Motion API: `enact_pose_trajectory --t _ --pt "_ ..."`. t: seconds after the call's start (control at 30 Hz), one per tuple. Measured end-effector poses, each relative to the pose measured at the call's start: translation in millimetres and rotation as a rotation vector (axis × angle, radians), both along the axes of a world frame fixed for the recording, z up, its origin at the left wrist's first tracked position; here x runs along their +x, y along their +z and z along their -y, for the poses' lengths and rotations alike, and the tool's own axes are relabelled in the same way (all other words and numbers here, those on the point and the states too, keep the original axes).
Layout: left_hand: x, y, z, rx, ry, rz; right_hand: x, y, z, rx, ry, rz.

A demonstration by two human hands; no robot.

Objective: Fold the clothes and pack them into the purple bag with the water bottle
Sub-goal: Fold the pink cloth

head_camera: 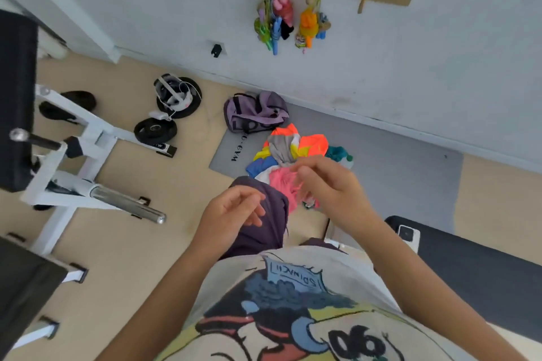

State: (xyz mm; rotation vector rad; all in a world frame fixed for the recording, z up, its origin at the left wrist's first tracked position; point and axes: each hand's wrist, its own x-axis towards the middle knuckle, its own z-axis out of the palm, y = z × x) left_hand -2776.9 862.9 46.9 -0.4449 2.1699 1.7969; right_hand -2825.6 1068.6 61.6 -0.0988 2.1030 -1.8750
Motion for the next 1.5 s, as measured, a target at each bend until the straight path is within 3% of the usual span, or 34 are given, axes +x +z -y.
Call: enact_pose_trajectory --t 0.13,0.27,0.47,0.6,0.9,1.1,1.2,1.3,1.4,1.5 --pt "-69 -13 16 -0.005 -0.060 0.002 -52 -9 11 -0.010 -0.034 -0.010" --pt "-167 -34 38 0.038 -0.264 0.035 -93 -41 24 -0.003 -0.215 0.082" --pt "-325 -118 69 0.041 -0.511 0.197 -139 -127 56 0.148 -0.445 0.360" --pt "-389 -249 77 -0.029 -0.486 0.270 -184 -235 62 0.289 -0.378 0.526" --pt "-372 -663 28 -0.115 -0.367 0.419 -261 -630 18 0.616 -0.085 0.528" --pt "-358 -817 -16 -0.095 -0.555 0.331 -273 -792 -12 0.722 0.041 0.356" --pt "-371 -856 -23 -0.203 -0.689 0.171 -276 -835 -23 0.752 0.113 0.286" --pt "-390 -867 -25 -0.263 -0.792 0.160 -291 -845 -30 0.750 0.098 0.255" --pt "-407 -848 -25 -0.212 -0.844 0.183 -305 -816 -32 0.739 0.079 0.250" --pt "-412 -796 -17 -0.147 -0.860 0.065 -311 -761 -20 0.741 0.102 0.158"
